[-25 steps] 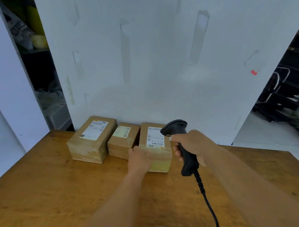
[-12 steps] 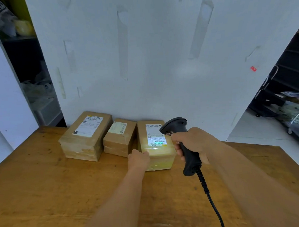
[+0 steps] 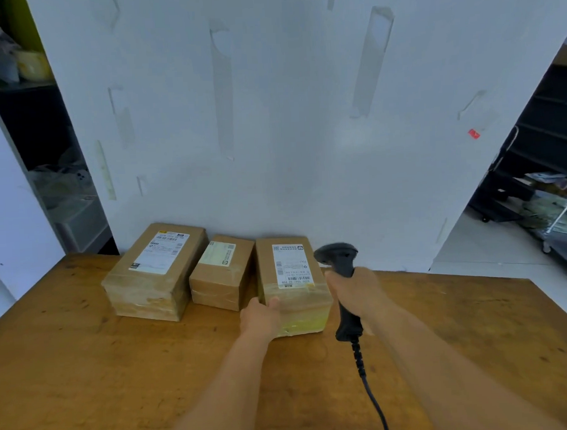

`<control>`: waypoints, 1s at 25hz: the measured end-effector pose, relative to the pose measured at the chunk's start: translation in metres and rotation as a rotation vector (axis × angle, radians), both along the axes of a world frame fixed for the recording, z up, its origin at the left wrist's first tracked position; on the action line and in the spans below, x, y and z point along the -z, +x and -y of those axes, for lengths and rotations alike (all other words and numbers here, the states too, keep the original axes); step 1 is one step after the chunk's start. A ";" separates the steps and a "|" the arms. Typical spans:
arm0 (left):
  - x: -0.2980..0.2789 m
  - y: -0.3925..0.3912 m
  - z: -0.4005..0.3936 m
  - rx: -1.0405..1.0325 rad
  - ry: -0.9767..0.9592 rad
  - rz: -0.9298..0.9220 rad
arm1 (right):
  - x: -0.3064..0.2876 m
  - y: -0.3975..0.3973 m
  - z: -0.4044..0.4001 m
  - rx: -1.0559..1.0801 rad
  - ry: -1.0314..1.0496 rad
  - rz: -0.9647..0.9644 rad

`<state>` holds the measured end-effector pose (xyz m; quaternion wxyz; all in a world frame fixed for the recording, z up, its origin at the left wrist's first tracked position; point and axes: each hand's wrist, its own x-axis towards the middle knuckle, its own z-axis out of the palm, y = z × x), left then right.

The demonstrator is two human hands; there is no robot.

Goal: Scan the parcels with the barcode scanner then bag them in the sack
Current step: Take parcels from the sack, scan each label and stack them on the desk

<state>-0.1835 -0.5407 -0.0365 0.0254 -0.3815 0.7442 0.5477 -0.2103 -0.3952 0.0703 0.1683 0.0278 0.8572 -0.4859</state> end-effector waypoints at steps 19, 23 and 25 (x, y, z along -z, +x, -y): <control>-0.008 0.154 -0.101 -0.465 0.521 -0.396 | 0.045 0.106 -0.083 -0.063 -0.237 -0.161; -0.018 0.253 -0.161 -0.657 0.473 -0.462 | 0.038 0.179 -0.128 -0.235 -0.246 -0.106; -0.021 0.304 -0.182 -0.750 0.446 -0.470 | 0.038 0.220 -0.139 -0.313 -0.287 -0.074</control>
